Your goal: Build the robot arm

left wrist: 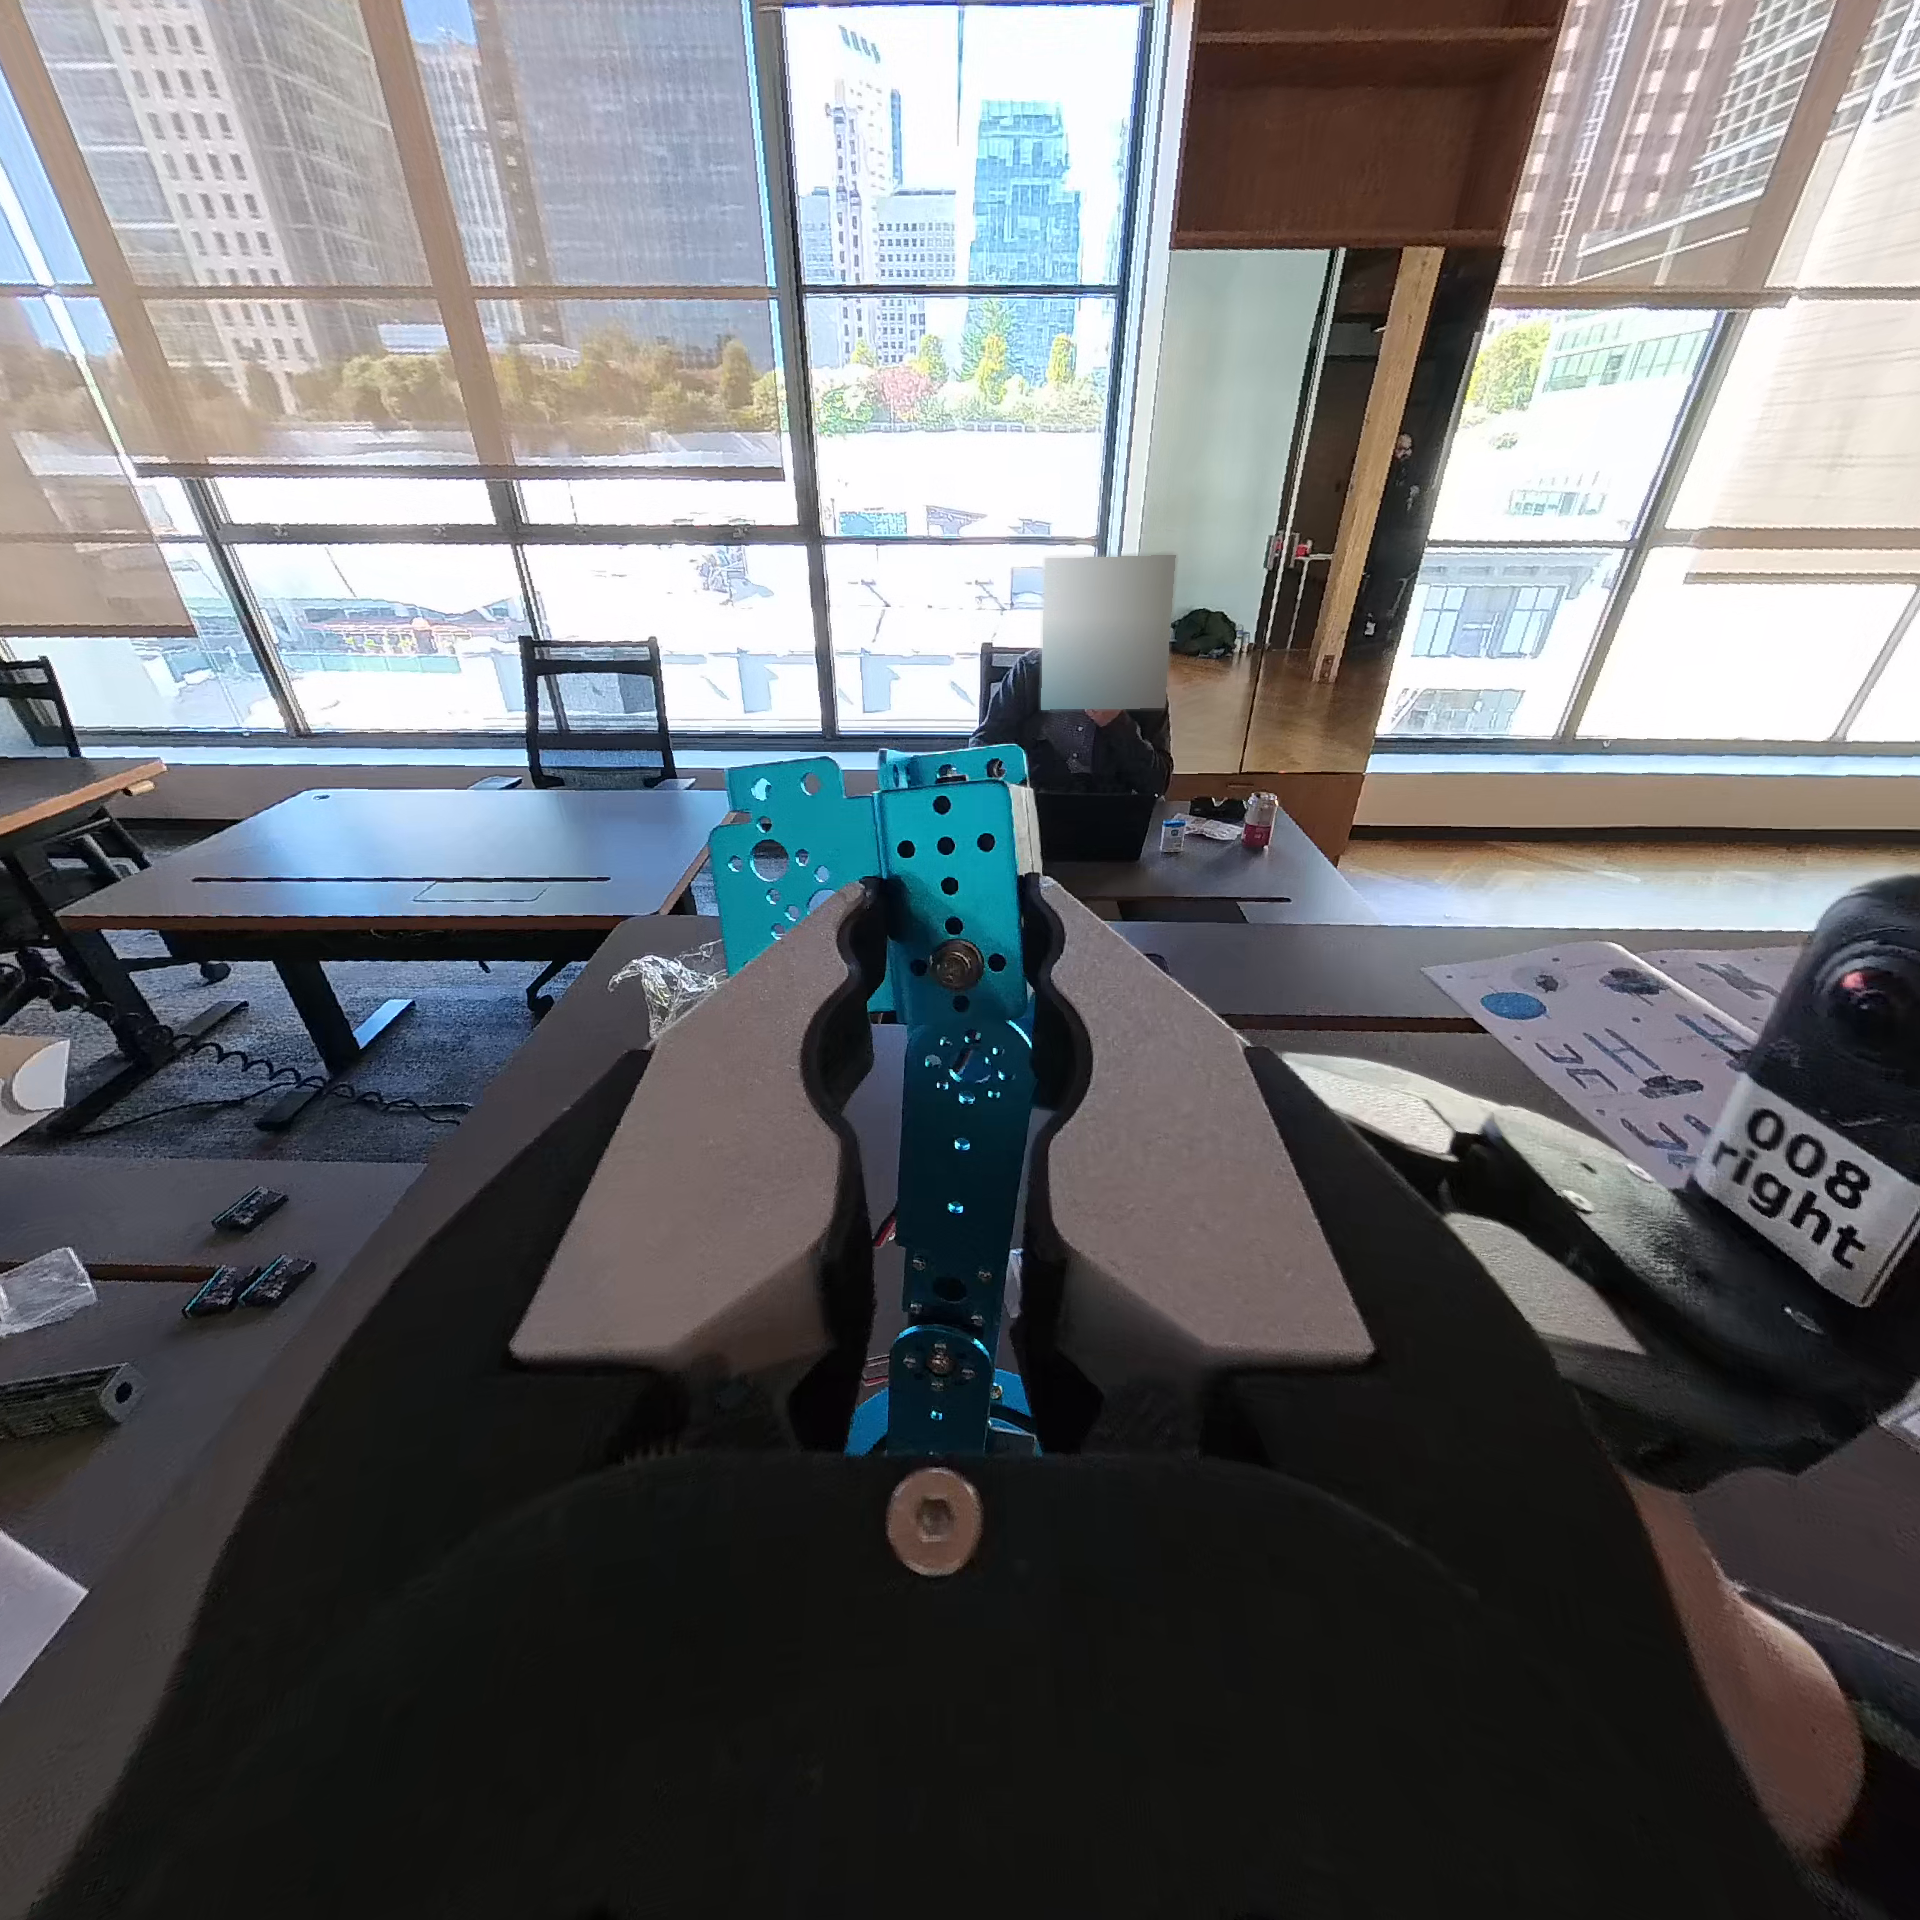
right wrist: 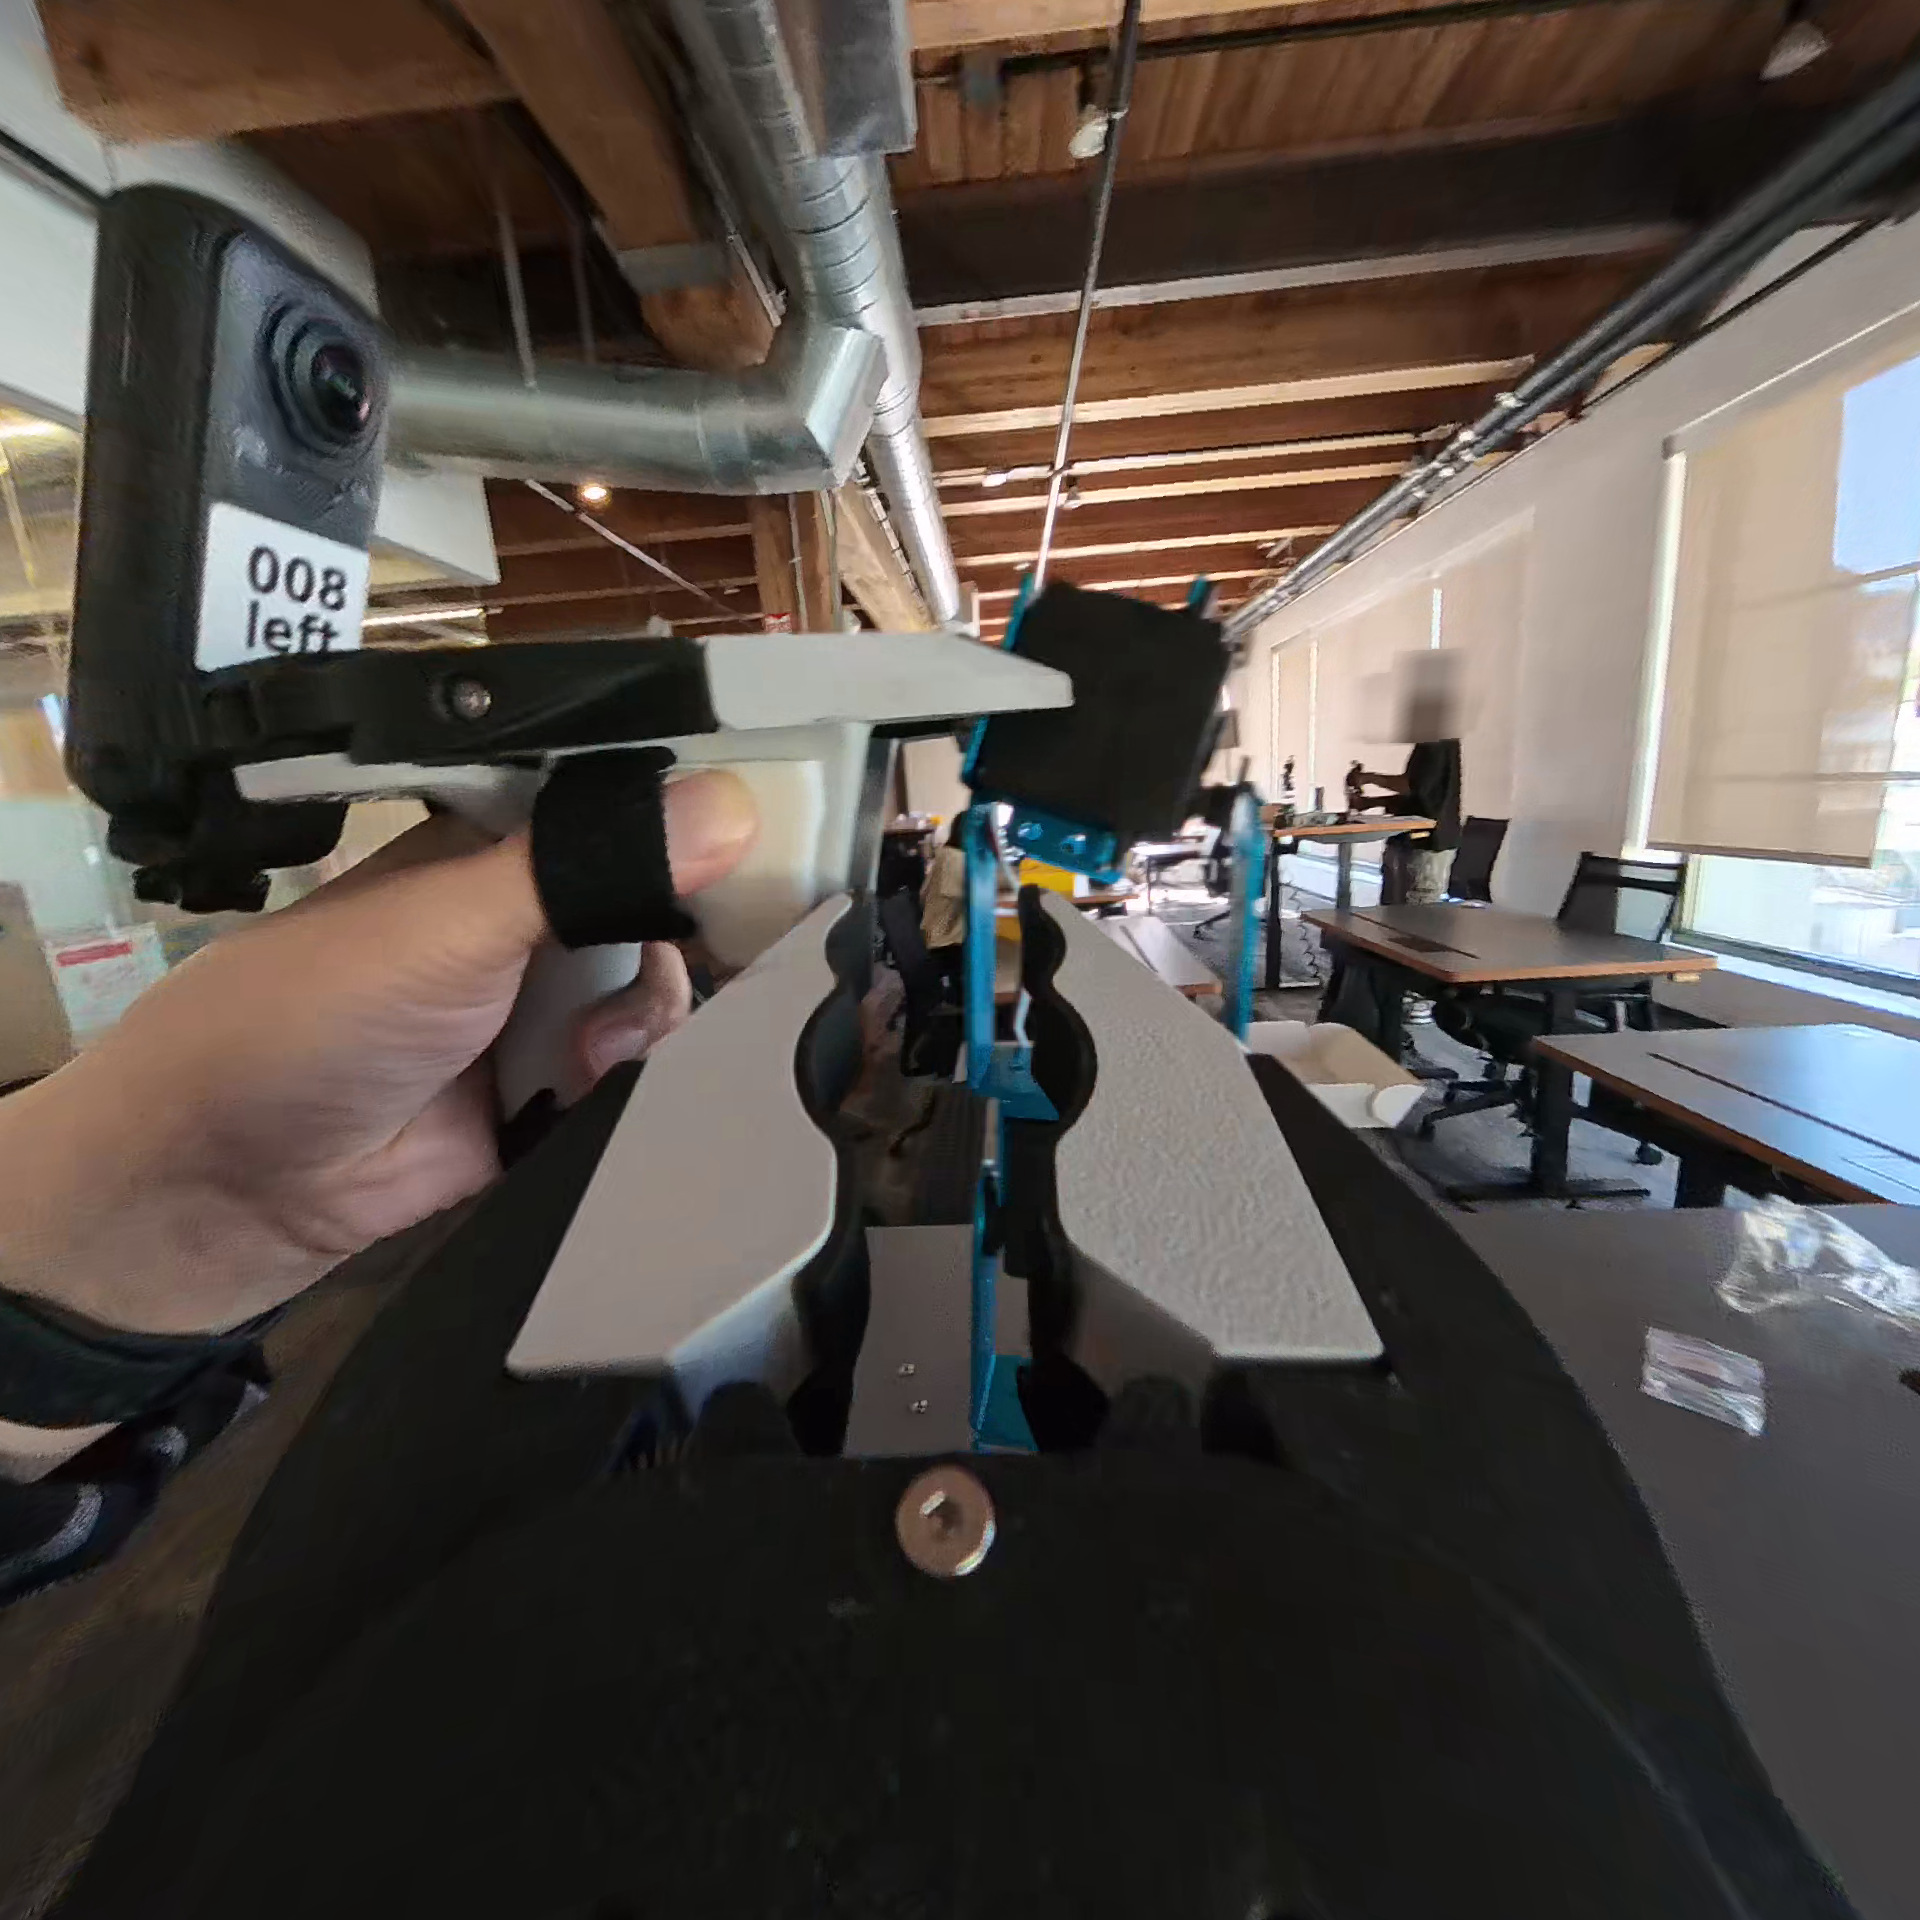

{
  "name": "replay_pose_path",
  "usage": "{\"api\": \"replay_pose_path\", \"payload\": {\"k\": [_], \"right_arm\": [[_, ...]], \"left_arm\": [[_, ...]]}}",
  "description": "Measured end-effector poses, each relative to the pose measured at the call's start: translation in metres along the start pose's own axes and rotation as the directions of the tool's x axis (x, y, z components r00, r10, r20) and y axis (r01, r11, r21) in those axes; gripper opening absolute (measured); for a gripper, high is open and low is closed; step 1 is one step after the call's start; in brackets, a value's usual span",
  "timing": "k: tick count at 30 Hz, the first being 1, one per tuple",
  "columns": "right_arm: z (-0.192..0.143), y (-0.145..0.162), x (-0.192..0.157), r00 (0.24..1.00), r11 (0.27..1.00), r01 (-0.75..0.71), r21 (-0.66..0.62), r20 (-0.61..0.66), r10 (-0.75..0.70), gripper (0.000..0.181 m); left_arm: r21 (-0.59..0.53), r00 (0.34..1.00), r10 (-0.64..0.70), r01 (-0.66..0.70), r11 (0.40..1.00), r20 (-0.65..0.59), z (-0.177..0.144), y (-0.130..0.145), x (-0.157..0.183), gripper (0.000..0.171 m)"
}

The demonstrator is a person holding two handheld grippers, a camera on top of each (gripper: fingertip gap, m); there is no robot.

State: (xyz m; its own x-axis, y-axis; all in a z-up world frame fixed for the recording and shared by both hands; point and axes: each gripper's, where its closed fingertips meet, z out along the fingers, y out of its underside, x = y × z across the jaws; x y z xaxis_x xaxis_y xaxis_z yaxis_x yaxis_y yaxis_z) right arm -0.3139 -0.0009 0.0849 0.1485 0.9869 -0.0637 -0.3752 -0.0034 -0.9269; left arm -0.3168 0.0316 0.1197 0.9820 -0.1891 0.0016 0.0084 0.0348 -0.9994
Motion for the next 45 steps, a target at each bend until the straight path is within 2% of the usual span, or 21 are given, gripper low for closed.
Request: {"api": "replay_pose_path", "payload": {"k": [4,7,14,22,40,45], "right_arm": [[0.011,0.002,0.002,1.0,0.999,0.014,-0.031,-0.003,-0.014,0.02],[0.014,0.002,0.005,0.998,0.997,0.054,-0.048,-0.011,-0.054,0.002],[0.013,0.002,0.004,0.98,0.98,0.187,-0.069,-0.048,-0.191,0.001],[0.014,0.003,0.003,0.963,0.962,0.259,-0.084,-0.056,-0.264,0.001],[0.015,0.003,0.005,0.936,0.937,0.334,-0.104,-0.082,-0.343,0.002],[0.014,0.002,0.006,0.951,0.951,0.294,-0.097,-0.075,-0.301,0.002]], "left_arm": [[0.002,1.0,0.007,-0.007,1.0,-0.012,0.0,0.0,0.003,0.023],[0.002,1.0,0.01,-0.01,1.0,-0.012,0.001,0.0,0.003,0.023],[0.005,1.0,0.009,-0.009,1.0,-0.014,0.0,0.0,0.003,0.024],[0.01,1.0,0.002,-0.002,1.0,-0.012,-0.002,0.001,0.002,0.023],[0.017,1.0,-0.005,0.005,1.0,-0.011,0.001,0.0,0.003,0.024],[0.031,1.0,-0.004,0.004,1.0,-0.007,0.002,0.0,0.004,0.024]]}}
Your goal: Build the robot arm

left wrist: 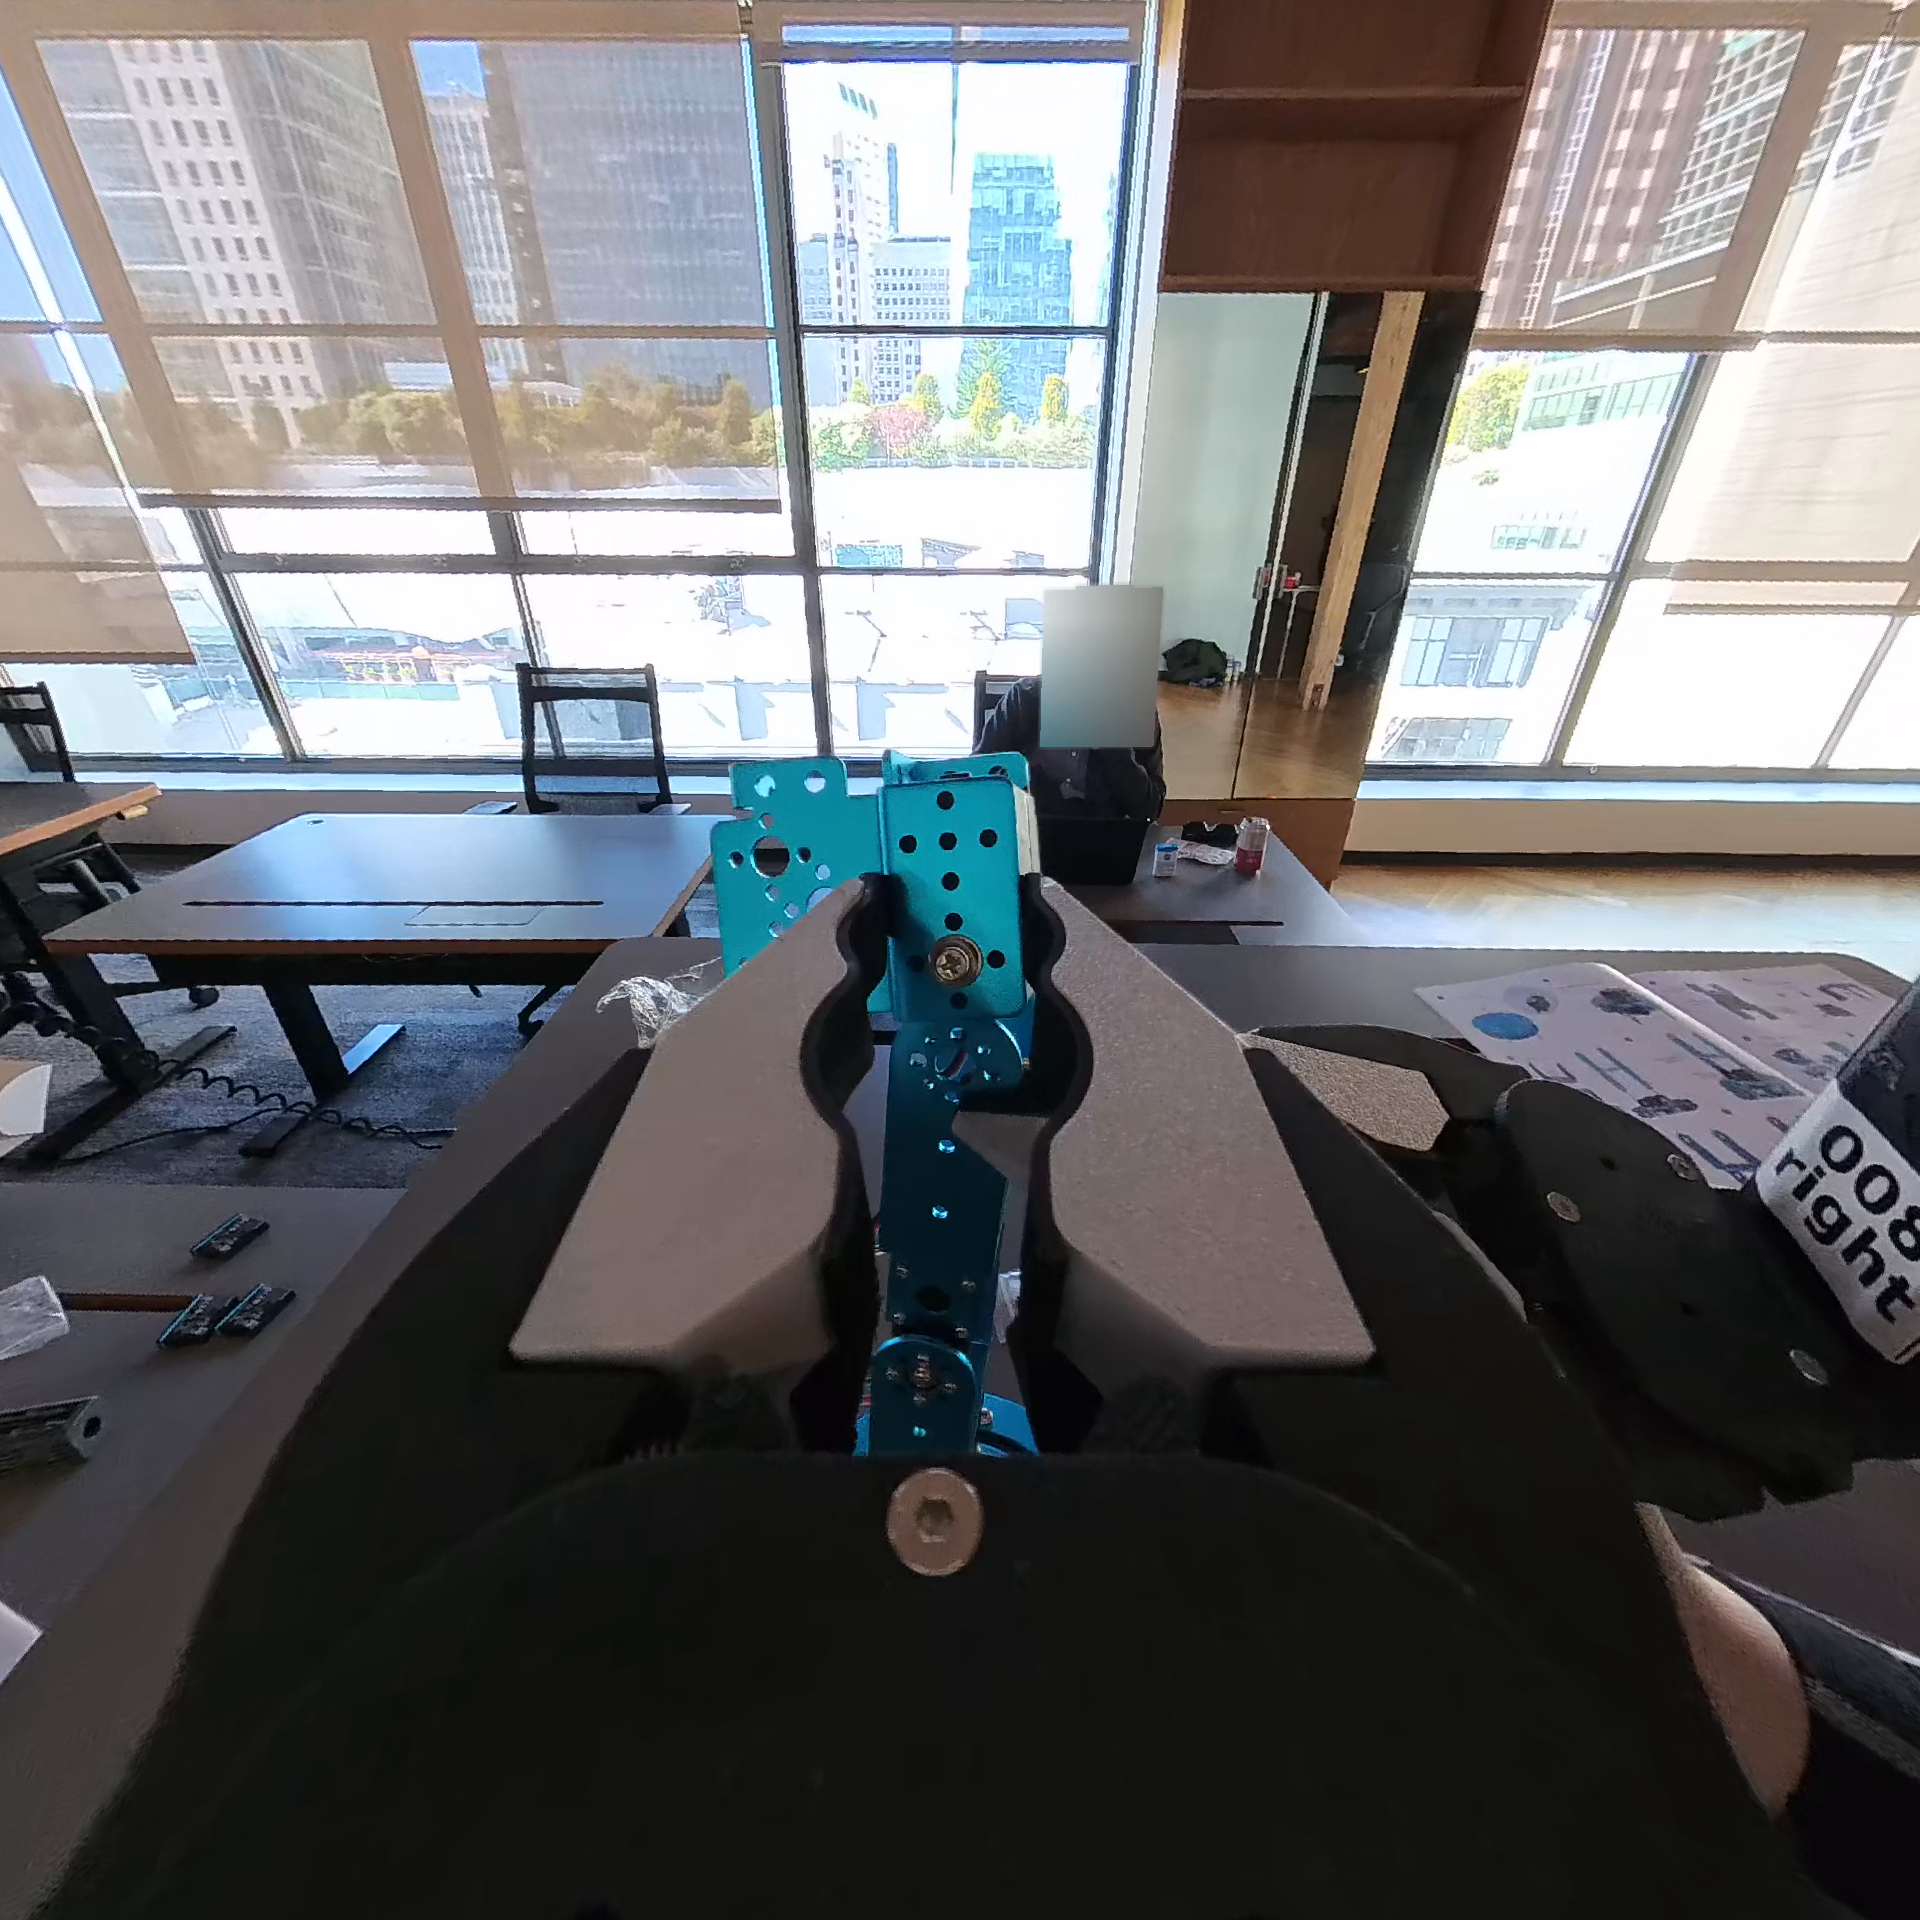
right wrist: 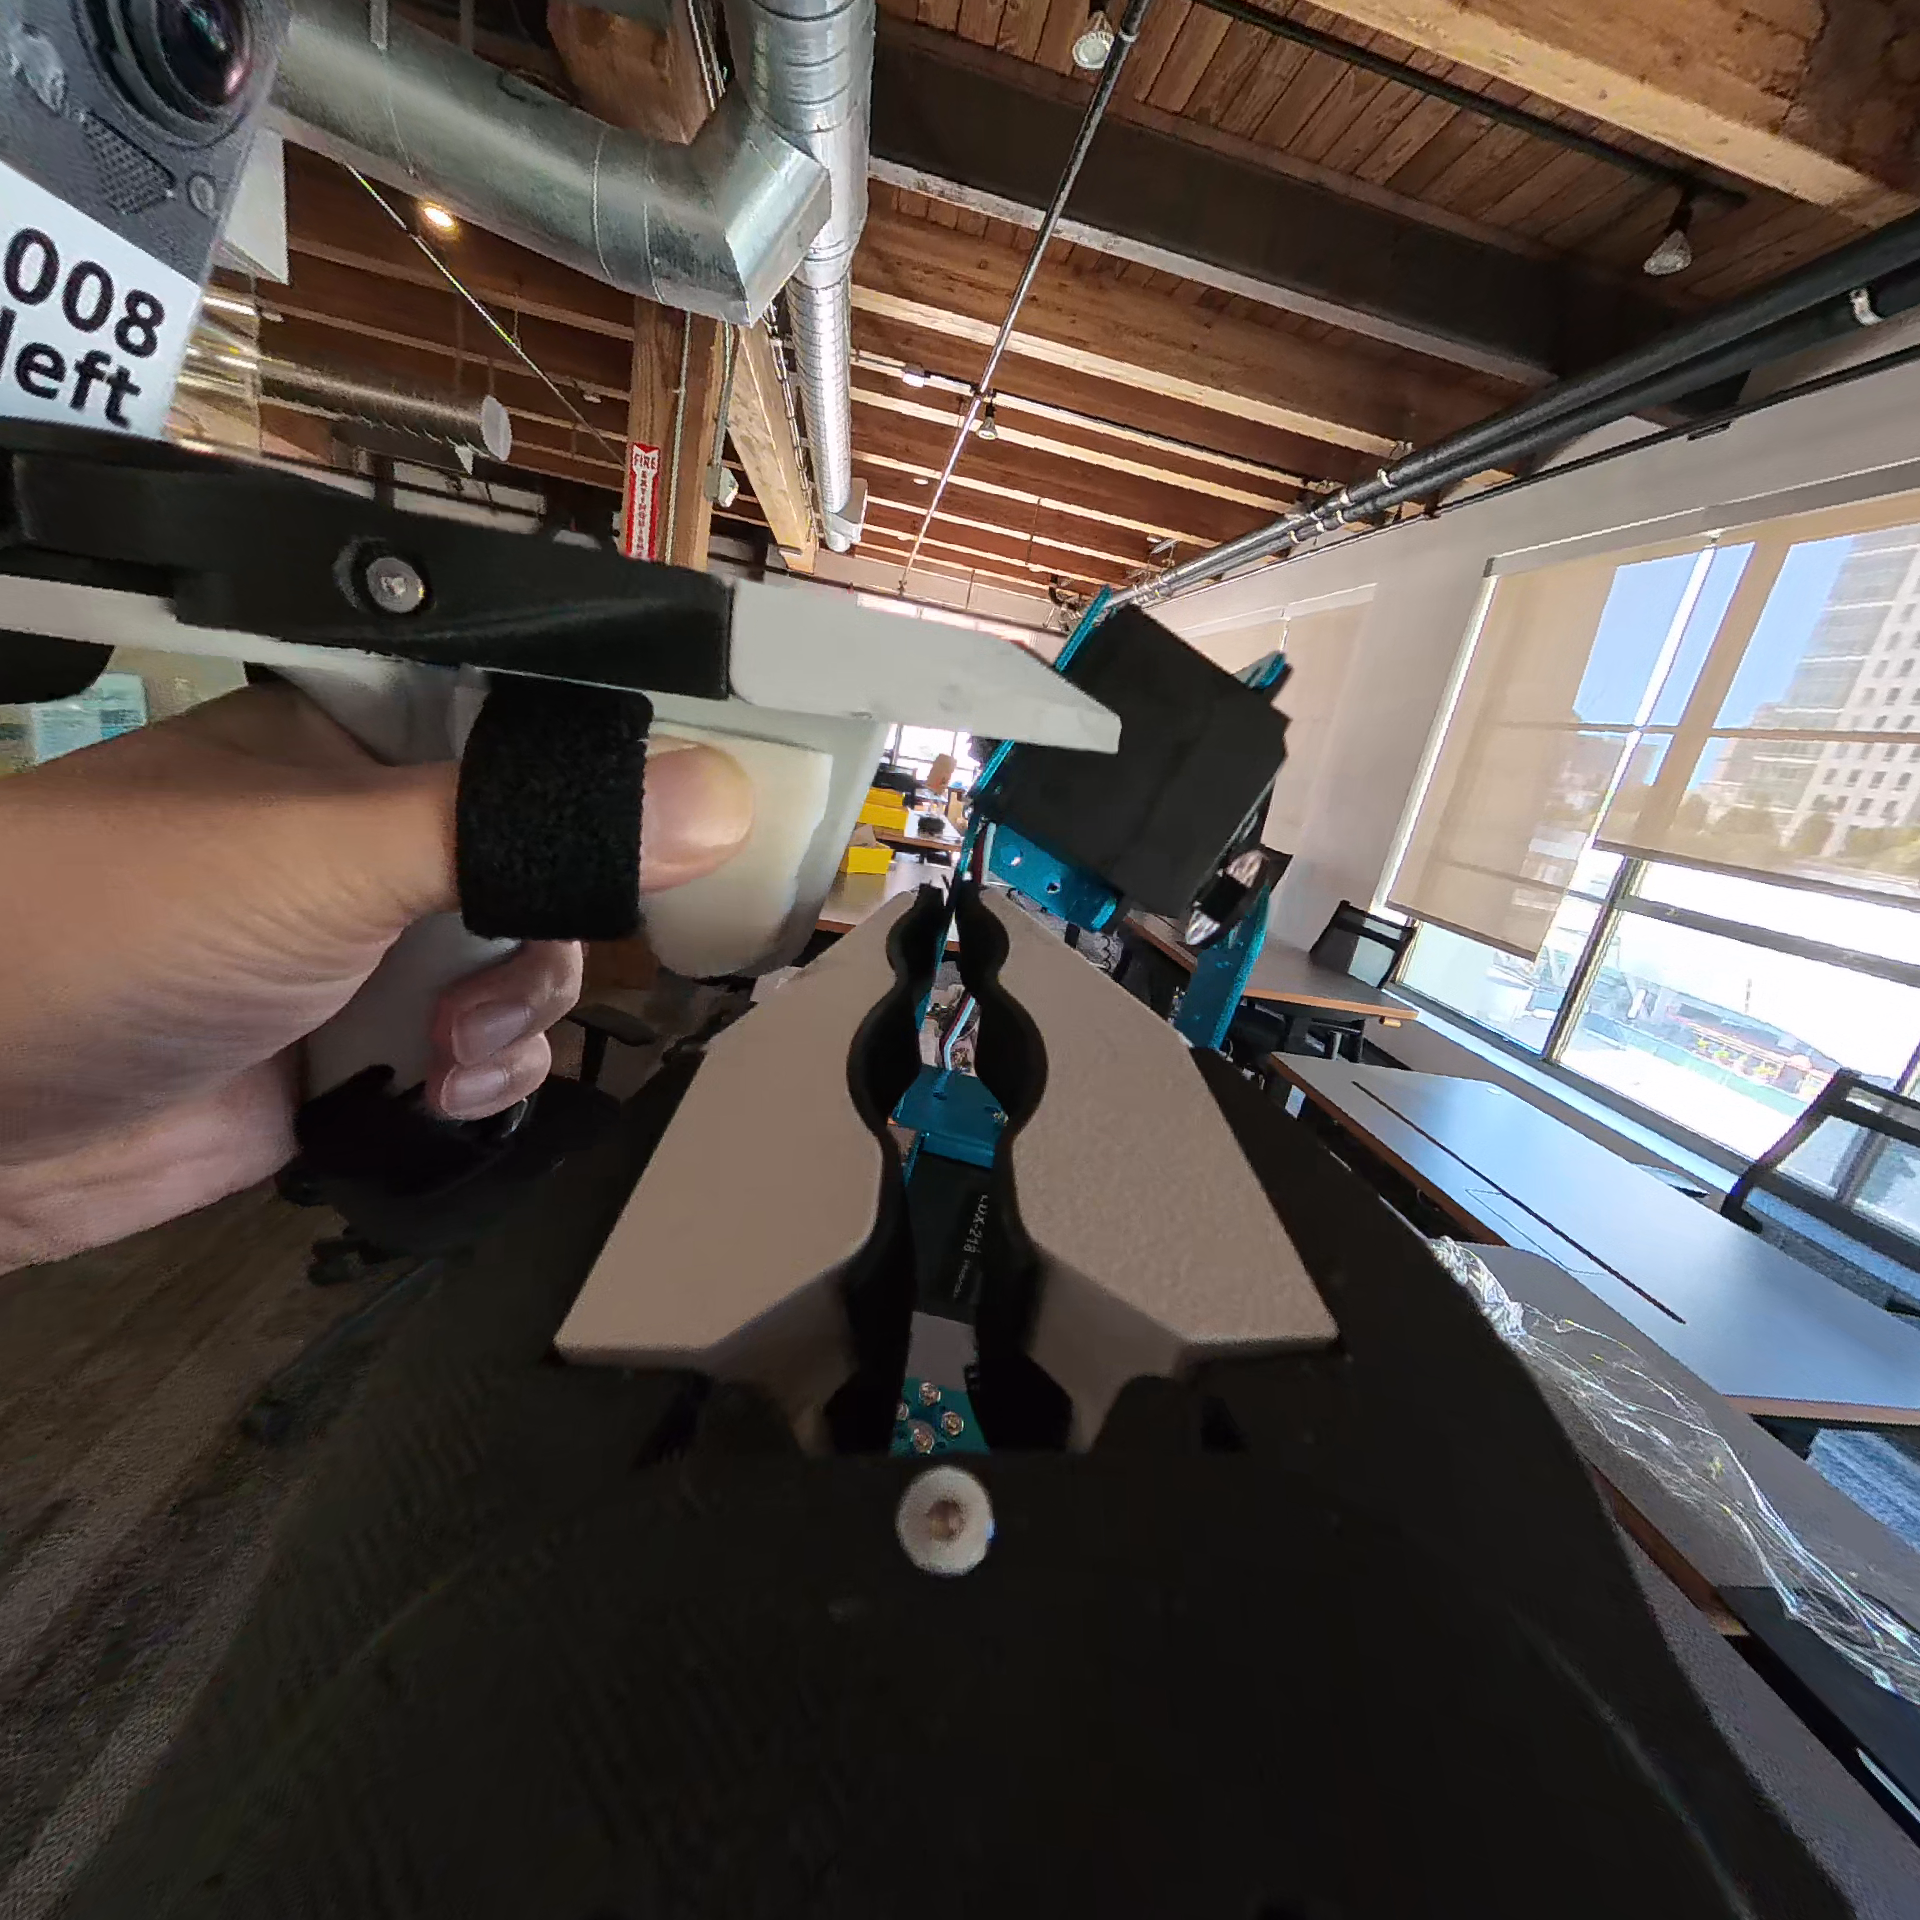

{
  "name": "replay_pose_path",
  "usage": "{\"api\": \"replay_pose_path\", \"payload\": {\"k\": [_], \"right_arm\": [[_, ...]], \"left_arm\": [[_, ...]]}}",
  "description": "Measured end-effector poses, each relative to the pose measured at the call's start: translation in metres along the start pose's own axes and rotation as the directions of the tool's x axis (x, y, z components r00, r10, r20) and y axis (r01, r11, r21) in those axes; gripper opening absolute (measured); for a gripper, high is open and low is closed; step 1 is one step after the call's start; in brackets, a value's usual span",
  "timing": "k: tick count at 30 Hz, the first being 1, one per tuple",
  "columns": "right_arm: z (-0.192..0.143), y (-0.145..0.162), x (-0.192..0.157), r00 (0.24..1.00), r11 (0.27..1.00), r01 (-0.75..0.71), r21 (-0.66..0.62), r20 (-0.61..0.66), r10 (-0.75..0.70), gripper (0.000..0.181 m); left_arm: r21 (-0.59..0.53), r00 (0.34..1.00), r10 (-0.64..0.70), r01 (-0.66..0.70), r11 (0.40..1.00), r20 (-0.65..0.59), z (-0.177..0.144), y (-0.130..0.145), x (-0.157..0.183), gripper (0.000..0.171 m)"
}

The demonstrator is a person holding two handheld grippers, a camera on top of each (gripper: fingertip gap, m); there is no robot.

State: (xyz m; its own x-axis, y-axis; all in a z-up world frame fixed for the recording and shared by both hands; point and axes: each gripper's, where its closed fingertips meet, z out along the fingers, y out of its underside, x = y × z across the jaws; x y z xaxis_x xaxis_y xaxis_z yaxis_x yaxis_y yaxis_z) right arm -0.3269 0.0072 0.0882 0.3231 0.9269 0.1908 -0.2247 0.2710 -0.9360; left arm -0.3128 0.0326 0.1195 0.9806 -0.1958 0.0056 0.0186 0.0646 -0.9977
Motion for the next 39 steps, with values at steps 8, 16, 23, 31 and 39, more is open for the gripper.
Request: {"api": "replay_pose_path", "payload": {"k": [8,16,23,31,39], "right_arm": [[-0.001,0.0,-0.002,0.999,0.999,0.031,0.017,0.007,-0.032,0.002],[-0.001,-0.001,-0.004,0.996,0.997,-0.069,0.028,0.053,0.067,0.001],[-0.003,-0.005,-0.006,0.988,0.991,-0.113,0.073,0.112,0.104,0.002],[-0.022,-0.017,0.02,0.979,0.976,-0.144,0.165,0.169,0.116,0.004],[-0.019,0.004,0.04,0.982,0.982,-0.156,0.103,0.126,0.143,0.019]], "left_arm": [[0.009,1.0,-0.015,0.015,1.0,-0.011,-0.002,0.0,0.0,0.024],[-0.001,0.998,-0.058,0.058,0.998,-0.023,-0.004,0.001,-0.004,0.024],[0.005,0.998,-0.053,0.053,0.999,-0.026,-0.006,0.001,-0.004,0.024],[0.006,0.996,-0.08,0.08,0.997,-0.029,-0.009,0.001,-0.01,0.024],[0.033,0.98,-0.187,0.19,0.981,-0.065,-0.016,0.001,-0.019,0.024]]}}
